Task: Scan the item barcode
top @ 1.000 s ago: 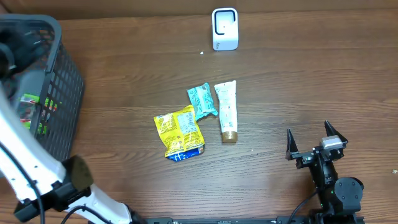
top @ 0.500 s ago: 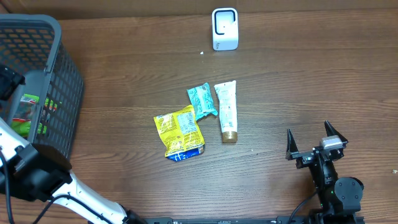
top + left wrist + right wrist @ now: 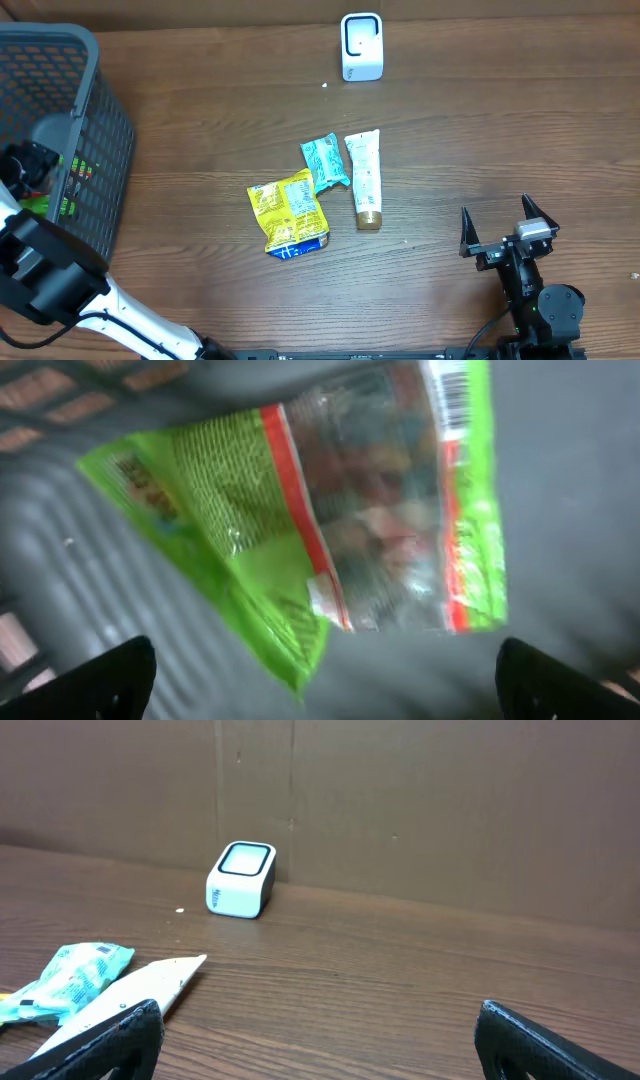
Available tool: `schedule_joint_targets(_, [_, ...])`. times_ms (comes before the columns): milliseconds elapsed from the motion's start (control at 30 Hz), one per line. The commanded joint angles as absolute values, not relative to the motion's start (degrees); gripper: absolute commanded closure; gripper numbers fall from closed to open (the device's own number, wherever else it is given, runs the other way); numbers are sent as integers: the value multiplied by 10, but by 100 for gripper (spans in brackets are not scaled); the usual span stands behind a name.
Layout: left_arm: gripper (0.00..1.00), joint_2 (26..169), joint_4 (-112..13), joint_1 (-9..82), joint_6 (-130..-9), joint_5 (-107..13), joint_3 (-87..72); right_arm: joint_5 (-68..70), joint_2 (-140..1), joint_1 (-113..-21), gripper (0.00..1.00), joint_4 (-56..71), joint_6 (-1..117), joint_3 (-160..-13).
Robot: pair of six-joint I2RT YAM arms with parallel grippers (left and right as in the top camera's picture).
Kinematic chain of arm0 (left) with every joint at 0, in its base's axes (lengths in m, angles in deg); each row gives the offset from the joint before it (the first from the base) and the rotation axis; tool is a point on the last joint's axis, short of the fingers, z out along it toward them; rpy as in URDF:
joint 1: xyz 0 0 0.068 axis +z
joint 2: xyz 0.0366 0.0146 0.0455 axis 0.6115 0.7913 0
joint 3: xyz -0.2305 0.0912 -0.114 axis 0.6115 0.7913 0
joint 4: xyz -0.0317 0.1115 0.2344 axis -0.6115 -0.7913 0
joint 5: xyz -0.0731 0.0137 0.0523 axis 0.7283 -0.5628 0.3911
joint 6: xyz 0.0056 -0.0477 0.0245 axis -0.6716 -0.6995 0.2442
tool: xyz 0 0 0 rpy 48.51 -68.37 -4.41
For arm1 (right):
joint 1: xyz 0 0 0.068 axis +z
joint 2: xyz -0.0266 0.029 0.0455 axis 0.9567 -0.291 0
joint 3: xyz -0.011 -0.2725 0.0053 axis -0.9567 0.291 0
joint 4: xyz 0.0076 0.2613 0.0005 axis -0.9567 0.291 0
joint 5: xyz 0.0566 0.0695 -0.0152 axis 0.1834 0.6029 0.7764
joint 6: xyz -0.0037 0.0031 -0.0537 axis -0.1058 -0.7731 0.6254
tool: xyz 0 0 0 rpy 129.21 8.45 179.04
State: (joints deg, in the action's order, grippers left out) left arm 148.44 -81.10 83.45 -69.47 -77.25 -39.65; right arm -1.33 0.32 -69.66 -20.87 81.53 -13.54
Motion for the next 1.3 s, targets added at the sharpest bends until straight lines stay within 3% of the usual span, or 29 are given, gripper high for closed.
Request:
schedule_joint_targets(0, [1, 1484, -757, 834, -700, -789, -336, -10, 10, -694, 0, -211, 814, -129])
schedule_joint_targets(133, [7, 1484, -683, 833, -701, -787, -276, -10, 10, -694, 0, -211, 814, -129])
schedule_joint_targets(200, [17, 1484, -667, 834, -701, -786, -262, -10, 10, -694, 0, -211, 814, -129])
schedule_joint_targets(300, [44, 1484, -647, 834, -701, -786, -247, -10, 10, -694, 0, -211, 814, -129])
schedule_joint_targets(400, [63, 1484, -623, 833, -701, -786, -228, -10, 10, -694, 0, -211, 814, -129])
schedule_joint_targets(433, [74, 1485, -621, 833, -701, -786, -222, -10, 10, -694, 0, -211, 814, -129])
schedule_joint_targets(467, [96, 1485, -622, 833, -700, -786, -218, -10, 10, -694, 0, -211, 814, -129])
schedule_joint_targets(733, [96, 1468, -697, 833, -660, -785, -248, -10, 10, -694, 0, -211, 814, -129])
schedule_joint_targets(1067, [96, 1347, -832, 821, -658, -717, -514, -10, 10, -694, 0, -211, 814, -129])
schedule_joint_targets(1267, [96, 1262, -876, 790, -625, -734, -624, -10, 10, -694, 0, -211, 814, -129])
